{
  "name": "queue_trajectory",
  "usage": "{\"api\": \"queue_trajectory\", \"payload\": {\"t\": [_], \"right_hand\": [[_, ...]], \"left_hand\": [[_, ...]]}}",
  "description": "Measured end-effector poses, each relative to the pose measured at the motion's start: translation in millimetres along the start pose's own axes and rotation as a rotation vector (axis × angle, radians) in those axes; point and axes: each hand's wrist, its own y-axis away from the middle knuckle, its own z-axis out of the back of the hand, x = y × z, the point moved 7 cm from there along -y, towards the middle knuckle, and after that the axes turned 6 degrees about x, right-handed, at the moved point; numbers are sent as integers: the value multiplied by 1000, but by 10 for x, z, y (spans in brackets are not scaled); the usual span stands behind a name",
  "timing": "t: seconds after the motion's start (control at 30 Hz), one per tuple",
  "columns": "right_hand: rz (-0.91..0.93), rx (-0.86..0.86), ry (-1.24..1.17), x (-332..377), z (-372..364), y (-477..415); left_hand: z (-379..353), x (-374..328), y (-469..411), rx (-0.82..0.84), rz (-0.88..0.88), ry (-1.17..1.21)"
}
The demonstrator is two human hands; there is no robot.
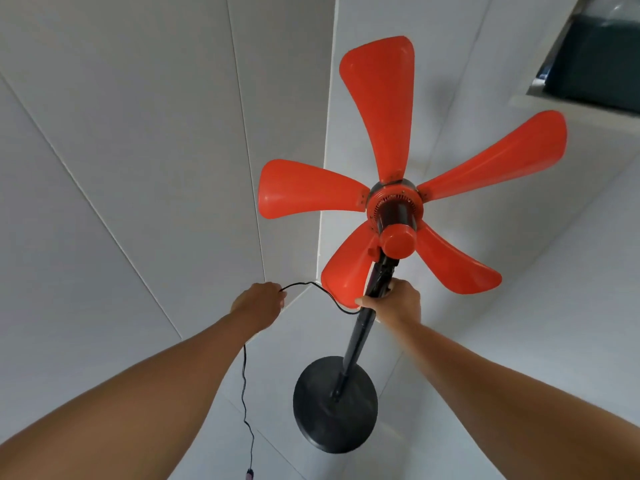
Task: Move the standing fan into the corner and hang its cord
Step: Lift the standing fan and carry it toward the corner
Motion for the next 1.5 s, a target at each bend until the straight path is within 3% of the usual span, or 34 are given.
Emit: {"api": "queue_trajectory", "payload": {"t": [0.43, 0.57, 1.0, 1.5], "right_hand": [[26, 155, 16, -6, -458, -2330], [16, 193, 37, 18, -724, -2866], [102, 275, 52, 46, -1531, -4089], [78, 317, 0, -467, -2508, -5000]], "left_hand": [[55, -251, -1927, 55, 94, 3], [43, -133, -2308, 70, 195, 94], [-236, 231, -3570, 85, 283, 414], [-911, 384, -4551, 136, 294, 347]]}}
